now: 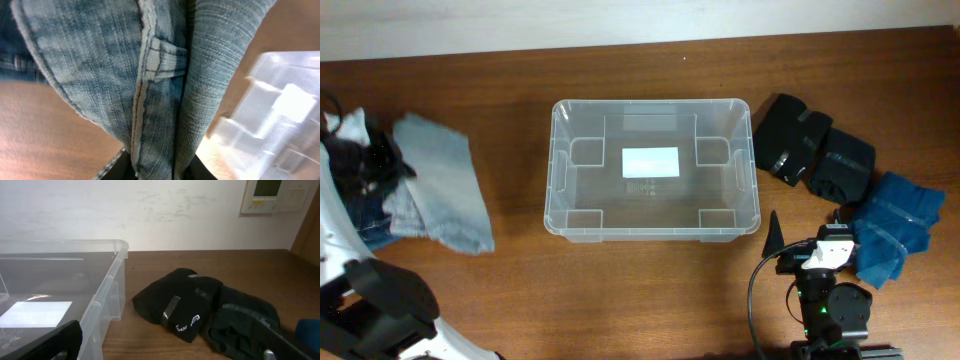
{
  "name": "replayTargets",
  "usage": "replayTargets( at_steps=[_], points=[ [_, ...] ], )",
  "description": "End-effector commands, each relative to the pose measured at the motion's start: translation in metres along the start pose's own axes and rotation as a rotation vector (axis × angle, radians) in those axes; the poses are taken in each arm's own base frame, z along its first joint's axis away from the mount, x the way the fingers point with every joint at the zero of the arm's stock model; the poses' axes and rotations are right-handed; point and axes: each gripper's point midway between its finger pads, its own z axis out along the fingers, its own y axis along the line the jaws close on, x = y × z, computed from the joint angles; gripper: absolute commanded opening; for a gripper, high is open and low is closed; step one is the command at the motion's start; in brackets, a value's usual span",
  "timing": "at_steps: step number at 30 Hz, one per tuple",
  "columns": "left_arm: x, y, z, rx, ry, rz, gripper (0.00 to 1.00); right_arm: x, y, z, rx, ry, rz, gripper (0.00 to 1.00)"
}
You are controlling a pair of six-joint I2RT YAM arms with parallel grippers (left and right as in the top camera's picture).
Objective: Pack container
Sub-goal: 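Grasp the light-blue jeans with the left gripper and lift, then carry the light-blue jeans into the clear bin and lower them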
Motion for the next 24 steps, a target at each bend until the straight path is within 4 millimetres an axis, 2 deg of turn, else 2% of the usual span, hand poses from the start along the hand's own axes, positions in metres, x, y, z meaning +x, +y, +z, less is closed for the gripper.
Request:
replayTargets(
  at_steps=[1, 6, 10, 17, 20, 24],
  points=[
    [-0.014, -0.058, -0.046, 0.092, -0.134, 0.081, 0.01, 0.003, -0.003, 0.0, 0.019, 0.005, 0.005, 0.98],
    [-0.019, -0.128, -0.089, 0.183, -0.274, 0.161, 0.01, 0.003, -0.003, 0.0, 0.018, 0.005, 0.005, 0.98],
    [-0.01, -0.186, -0.104, 0.297, -0.314, 0.23, 0.01, 0.002, -0.003, 0.0, 0.019, 0.005, 0.005, 0.98],
    [0.032, -0.288, -0.095, 0.452, -0.263, 0.354, 0.01, 0.003, -0.003, 0.0, 0.018, 0.005, 0.005, 0.98],
    [0.051, -0.322, -0.085, 0.488, -0.227, 0.394, 0.01, 0.003, -0.003, 0.0, 0.018, 0.005, 0.005, 0.98],
    [0.077, -0.354, -0.061, 0.503, -0.142, 0.406, 0.01, 0.002, -0.003, 0.0, 0.019, 0.005, 0.005, 0.98]
  ],
)
